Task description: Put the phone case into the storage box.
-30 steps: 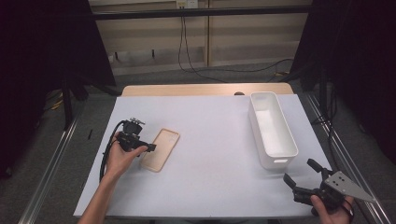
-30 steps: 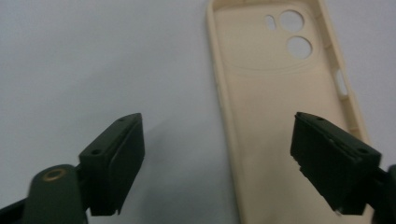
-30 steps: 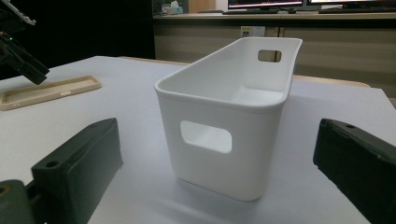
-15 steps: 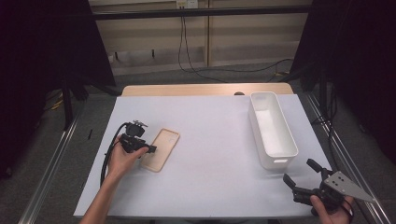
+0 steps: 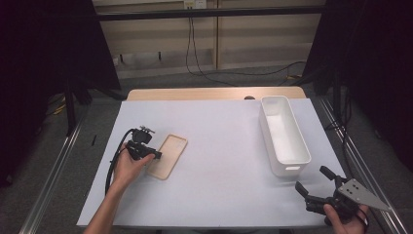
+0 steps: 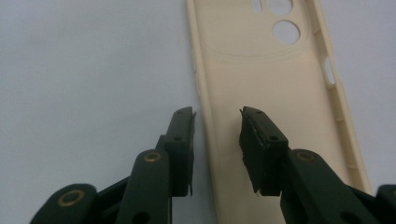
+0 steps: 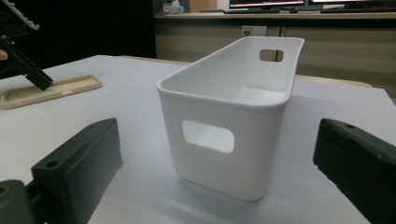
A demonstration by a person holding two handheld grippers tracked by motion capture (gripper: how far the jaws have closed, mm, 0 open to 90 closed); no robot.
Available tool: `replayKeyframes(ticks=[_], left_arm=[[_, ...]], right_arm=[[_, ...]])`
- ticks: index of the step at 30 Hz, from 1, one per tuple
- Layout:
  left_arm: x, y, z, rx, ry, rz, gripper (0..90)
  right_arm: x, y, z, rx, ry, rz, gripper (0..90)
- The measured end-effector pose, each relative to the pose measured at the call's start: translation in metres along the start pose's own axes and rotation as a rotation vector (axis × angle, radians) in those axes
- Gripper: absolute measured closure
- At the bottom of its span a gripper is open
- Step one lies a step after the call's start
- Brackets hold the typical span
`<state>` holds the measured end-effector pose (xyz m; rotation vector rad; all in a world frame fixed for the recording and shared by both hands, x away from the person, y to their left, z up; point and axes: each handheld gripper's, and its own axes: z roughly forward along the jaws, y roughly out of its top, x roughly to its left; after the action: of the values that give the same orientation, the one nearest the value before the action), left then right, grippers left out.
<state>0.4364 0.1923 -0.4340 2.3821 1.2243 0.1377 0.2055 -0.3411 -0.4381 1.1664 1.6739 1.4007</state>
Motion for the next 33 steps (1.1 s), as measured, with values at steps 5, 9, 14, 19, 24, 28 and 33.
replayKeyframes(ticks=[5, 9, 14, 19, 24, 28, 33], left_arm=[[0.0016, -0.0001, 0.0002, 0.002, -0.014, -0.025, 66.1], [0.0012, -0.0001, 0.0006, -0.002, -0.026, -0.033, 72.1], [0.0026, 0.0001, 0.0010, -0.005, -0.027, -0.046, 73.9], [0.0042, 0.0005, 0.0010, 0.002, -0.035, -0.043, 75.6], [0.0055, 0.0008, 0.0010, 0.003, -0.034, -0.070, 79.5], [0.0079, 0.0018, 0.0006, 0.017, -0.045, -0.055, 80.5], [0.0078, 0.0013, 0.0003, 0.008, -0.034, -0.066, 85.4]], right_arm=[[0.0001, 0.0001, 0.0002, 0.000, 0.001, -0.001, 0.8], [0.0001, 0.0000, 0.0000, 0.001, 0.000, -0.001, 0.8], [0.0004, 0.0001, 0.0000, -0.001, 0.002, -0.002, 0.8], [0.0007, 0.0001, 0.0004, 0.000, 0.001, 0.000, 0.8], [0.0004, 0.0000, 0.0001, 0.001, 0.002, -0.003, 0.8], [0.0008, 0.0001, 0.0005, 0.000, 0.002, -0.001, 0.8], [0.0009, 0.0001, 0.0005, 0.000, 0.002, -0.001, 0.8]])
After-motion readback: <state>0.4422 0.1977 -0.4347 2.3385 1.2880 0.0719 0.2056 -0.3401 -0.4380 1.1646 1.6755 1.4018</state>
